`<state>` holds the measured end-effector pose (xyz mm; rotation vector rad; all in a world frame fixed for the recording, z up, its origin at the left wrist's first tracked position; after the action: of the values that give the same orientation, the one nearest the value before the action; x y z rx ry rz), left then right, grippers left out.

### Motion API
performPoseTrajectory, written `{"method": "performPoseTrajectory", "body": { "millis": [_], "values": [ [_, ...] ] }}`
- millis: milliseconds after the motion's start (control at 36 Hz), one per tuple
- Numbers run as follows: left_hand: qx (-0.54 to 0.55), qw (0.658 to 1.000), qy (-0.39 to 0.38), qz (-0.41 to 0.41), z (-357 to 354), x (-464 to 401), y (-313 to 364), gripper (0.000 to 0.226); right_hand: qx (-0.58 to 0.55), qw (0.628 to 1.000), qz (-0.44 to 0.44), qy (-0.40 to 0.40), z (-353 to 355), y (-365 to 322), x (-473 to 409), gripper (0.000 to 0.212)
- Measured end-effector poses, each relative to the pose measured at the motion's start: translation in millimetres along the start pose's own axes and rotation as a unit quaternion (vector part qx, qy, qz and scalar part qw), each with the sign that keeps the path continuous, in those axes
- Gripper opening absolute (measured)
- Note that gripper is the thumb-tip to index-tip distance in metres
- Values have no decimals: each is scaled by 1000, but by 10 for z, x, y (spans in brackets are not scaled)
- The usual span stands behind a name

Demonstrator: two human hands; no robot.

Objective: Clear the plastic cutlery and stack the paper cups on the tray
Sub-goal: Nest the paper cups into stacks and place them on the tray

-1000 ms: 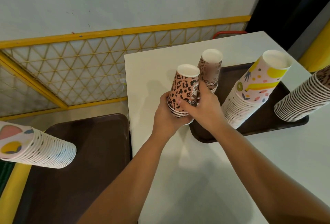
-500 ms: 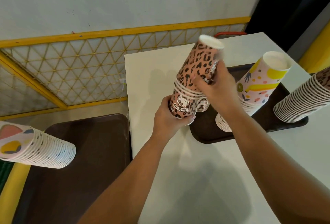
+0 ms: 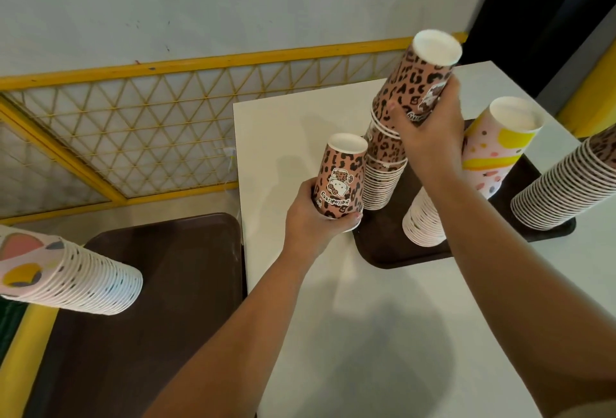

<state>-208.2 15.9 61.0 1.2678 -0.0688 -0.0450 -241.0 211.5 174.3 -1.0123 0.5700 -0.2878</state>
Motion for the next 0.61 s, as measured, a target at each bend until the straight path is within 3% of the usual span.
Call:
{"method": "performPoseTrajectory", "body": {
  "millis": [83,194,306,361,444,611],
  "values": [
    [0,1000,-1,-2,4,-1,23,78,6,999,-17,-30,-63,125,29,67],
    [1,1000,-1,-6,0,1,57,77,22,996,-38,-76,-153,214,117,91],
    [2,1000,-2,-6,-5,-3,98,77,49,998,38,1,-43,22,366,87],
    [2,1000,2,-9,-3,-5,120,75,31,996,77,-11,-60,-54,510,80],
    [1,1000,3,-12,-3,-2,148,72,28,995,80,-58,-147,-82,670,84],
    [5,1000,2,-8,-21,-6,163,71,93,992,79,13,-79,-42,735,86]
  ]
}}
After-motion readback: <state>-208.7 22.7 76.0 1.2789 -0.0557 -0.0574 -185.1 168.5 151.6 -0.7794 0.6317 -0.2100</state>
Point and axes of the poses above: each hand's wrist, its own x-axis away from the middle knuckle, its own z-axis out of the back of the hand, y = z × x, the point moved 7 cm from there along -x, towards the middle knuckle, and after that the axes turned 5 degrees about -z, right-handed, at the moved point
